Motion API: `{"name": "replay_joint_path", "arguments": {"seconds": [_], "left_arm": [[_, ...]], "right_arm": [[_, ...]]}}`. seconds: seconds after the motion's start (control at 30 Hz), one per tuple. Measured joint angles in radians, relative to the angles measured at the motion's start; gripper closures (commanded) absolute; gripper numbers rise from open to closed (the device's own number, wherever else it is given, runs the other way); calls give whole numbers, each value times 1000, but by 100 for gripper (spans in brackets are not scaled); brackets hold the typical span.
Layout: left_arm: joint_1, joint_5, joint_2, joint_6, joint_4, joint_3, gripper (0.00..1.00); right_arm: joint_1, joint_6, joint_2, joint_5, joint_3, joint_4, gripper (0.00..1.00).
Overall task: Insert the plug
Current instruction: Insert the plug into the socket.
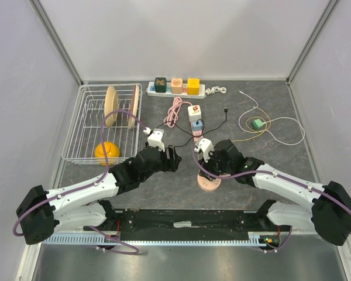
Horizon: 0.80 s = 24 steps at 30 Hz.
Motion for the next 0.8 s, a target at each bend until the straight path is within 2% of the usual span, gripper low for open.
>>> {"name": "replay_joint_path", "arguments": {"seconds": [0.4,0.5,0.63,0.77,0.8], "left_arm": [[0,1,0,-1,-3,0,24],[0,2,-5,-1,-16,0,24],[-1,6,-6,-1,-27,0,24],[-6,10,-5,-1,-40,0,24],[-7,11,-5,-1,-42,0,24]], "right_arm": [[-5,-144,87,-69,81,-74,94],[-4,-170,77,-68,83,-93,86],[-4,-188,50,-61,83,-144,63],[-3,-196,28,-54,82,-175,56],[-3,-197,23,-51,83,-182,48]]}}
